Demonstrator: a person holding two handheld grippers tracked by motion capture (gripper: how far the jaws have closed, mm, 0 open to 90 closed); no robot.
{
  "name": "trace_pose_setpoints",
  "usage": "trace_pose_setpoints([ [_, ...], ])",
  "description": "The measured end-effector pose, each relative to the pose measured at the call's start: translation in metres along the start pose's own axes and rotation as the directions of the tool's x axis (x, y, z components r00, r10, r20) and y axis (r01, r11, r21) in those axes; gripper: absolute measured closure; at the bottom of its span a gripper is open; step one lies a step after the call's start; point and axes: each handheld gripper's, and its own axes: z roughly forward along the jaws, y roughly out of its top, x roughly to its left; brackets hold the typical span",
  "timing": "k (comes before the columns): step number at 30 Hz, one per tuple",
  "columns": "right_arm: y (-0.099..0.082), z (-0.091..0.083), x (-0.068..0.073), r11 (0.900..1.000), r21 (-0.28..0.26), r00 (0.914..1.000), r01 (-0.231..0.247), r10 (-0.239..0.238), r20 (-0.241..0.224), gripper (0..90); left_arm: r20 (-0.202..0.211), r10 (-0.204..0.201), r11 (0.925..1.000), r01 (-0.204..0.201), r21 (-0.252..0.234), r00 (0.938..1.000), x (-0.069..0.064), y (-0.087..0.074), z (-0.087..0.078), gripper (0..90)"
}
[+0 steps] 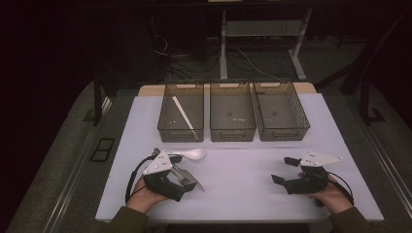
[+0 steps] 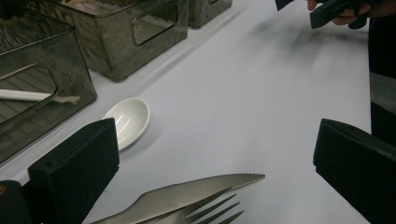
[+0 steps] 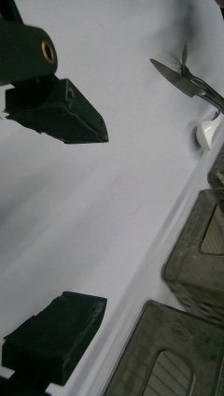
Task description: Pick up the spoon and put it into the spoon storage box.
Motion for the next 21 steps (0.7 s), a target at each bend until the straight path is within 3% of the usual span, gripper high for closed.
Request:
trace_pose_setpoints([
  [5, -0.008, -0.010, -0.001, 0.9996, -0.026, 0.9999, -0.013, 0.013, 0.006, 17.0, -0.010, 0.001, 1.0000, 0.000, 0.006, 1.0000, 0.004, 0.004, -0.001, 5.2],
  [14, -0.011, -0.009, 0.002, 0.9999, -0.008, 1.0000, -0.005, 0.005, -0.002, 17.0, -0.014, -0.033, 0.9994, 0.033, 0.014, 0.9994, 0.026, 0.011, 0.000, 26.3],
  [21, -0.011, -0.009, 0.001, 0.9999, -0.004, 0.9999, -0.014, 0.015, 0.002, 17.0, -0.045, -0.028, 0.9989, 0.030, 0.037, 0.9986, 0.043, 0.018, 0.010, 31.8],
])
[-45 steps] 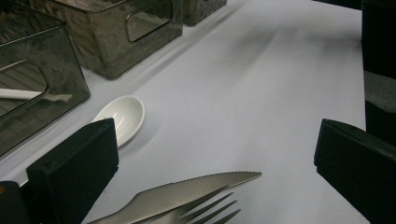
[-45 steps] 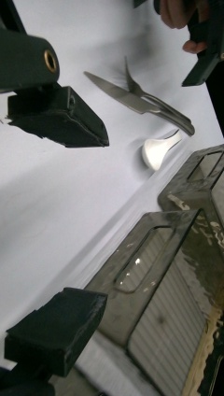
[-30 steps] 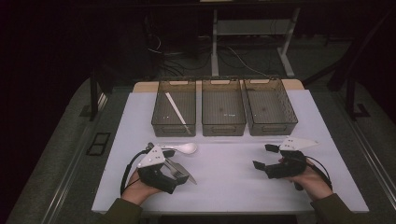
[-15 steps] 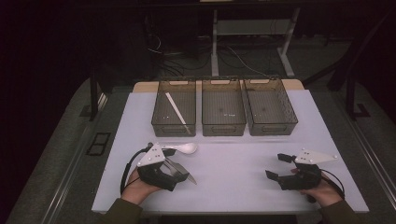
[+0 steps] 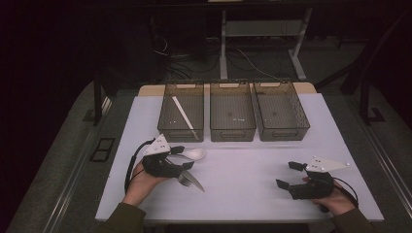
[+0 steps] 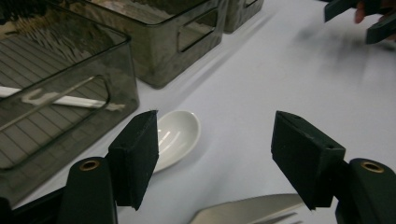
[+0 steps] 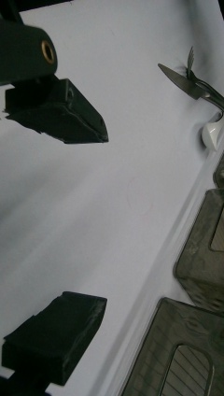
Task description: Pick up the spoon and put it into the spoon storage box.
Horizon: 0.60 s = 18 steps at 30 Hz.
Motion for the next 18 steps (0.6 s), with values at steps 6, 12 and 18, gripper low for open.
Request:
trace_pose_setpoints([
  [6, 0.000, 0.000, -0.001, 1.0000, 0.002, 0.9999, -0.008, 0.008, 0.008, 17.0, -0.008, -0.001, 0.9998, 0.001, 0.018, 1.0000, 0.017, 0.008, 0.011, 32.5],
  [12, 0.000, -0.001, -0.001, 1.0000, 0.001, 0.9999, -0.010, 0.010, 0.005, 17.0, 0.005, -0.005, 0.9996, 0.004, 0.028, 1.0000, 0.030, 0.013, 0.023, 34.8],
  [18, 0.001, -0.001, 0.000, 1.0000, -0.002, 1.0000, -0.007, 0.007, 0.002, 17.0, 0.006, -0.021, 0.9980, 0.021, 0.059, 0.9998, 0.035, 0.010, 0.037, 36.7],
])
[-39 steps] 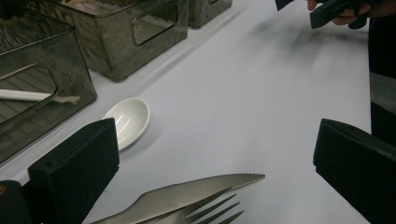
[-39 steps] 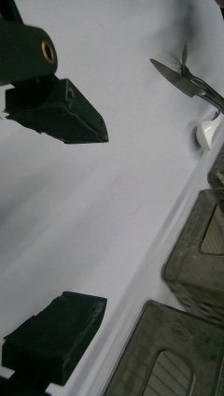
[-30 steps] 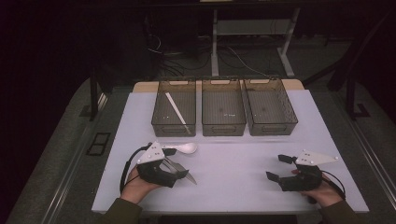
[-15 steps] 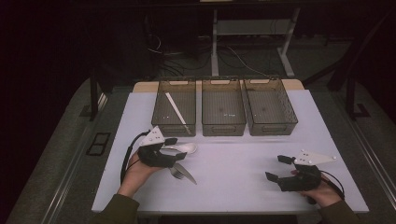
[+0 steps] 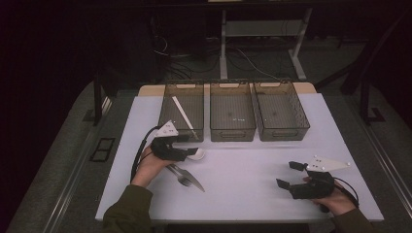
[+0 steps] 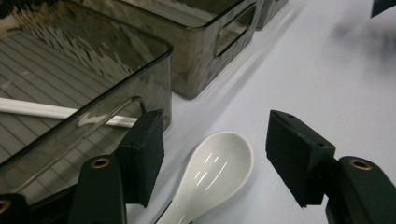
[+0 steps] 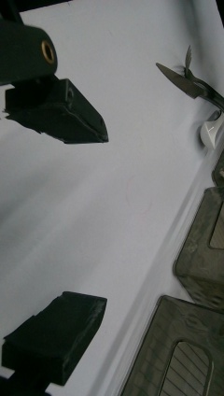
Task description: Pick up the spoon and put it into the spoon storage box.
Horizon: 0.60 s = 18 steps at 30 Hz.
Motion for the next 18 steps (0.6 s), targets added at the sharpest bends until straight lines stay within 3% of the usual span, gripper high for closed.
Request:
trace_pose_setpoints([
  [12, 0.001, 0.003, 0.003, 0.9998, 0.010, 0.9998, 0.017, -0.017, -0.013, 17.0, -0.008, -0.029, 0.9949, 0.030, 0.096, 0.9995, 0.012, -0.011, 0.013, 41.7],
  [15, 0.001, 0.003, 0.003, 0.9998, 0.012, 0.9998, 0.017, -0.017, -0.013, 17.0, -0.005, -0.044, 0.9941, 0.044, 0.099, 0.9990, 0.013, -0.012, 0.016, 44.1],
  [18, 0.001, 0.003, 0.003, 0.9998, 0.012, 0.9998, 0.017, -0.016, -0.012, 17.0, 0.000, -0.033, 0.9927, 0.033, 0.116, 0.9995, 0.012, -0.012, 0.018, 45.5],
])
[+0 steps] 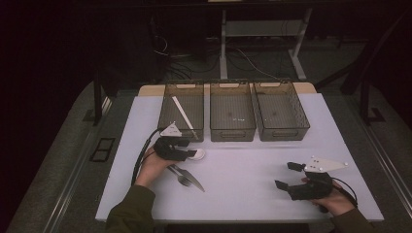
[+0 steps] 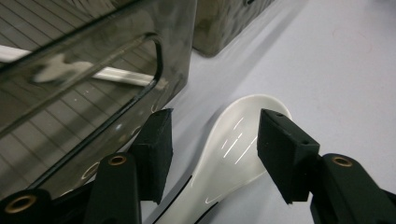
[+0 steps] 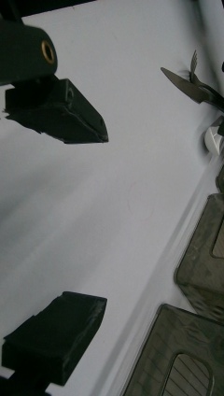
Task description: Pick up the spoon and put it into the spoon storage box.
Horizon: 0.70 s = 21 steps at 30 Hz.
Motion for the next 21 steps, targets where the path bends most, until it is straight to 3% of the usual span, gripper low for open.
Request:
trace_pose_setpoints([
  [13, -0.0004, 0.0007, 0.0003, 0.9998, 0.016, 0.9999, 0.012, -0.012, 0.008, 17.0, 0.023, 0.040, 0.9978, -0.042, 0.051, 0.9989, -0.0028, -0.0015, 0.0074, 48.2],
  [21, -0.0003, 0.0002, 0.0003, 0.9997, 0.017, 0.9997, 0.020, -0.020, 0.016, 17.0, 0.052, 0.068, 0.9952, -0.071, 0.068, 0.9963, -0.0054, -0.0027, 0.0063, 57.2],
])
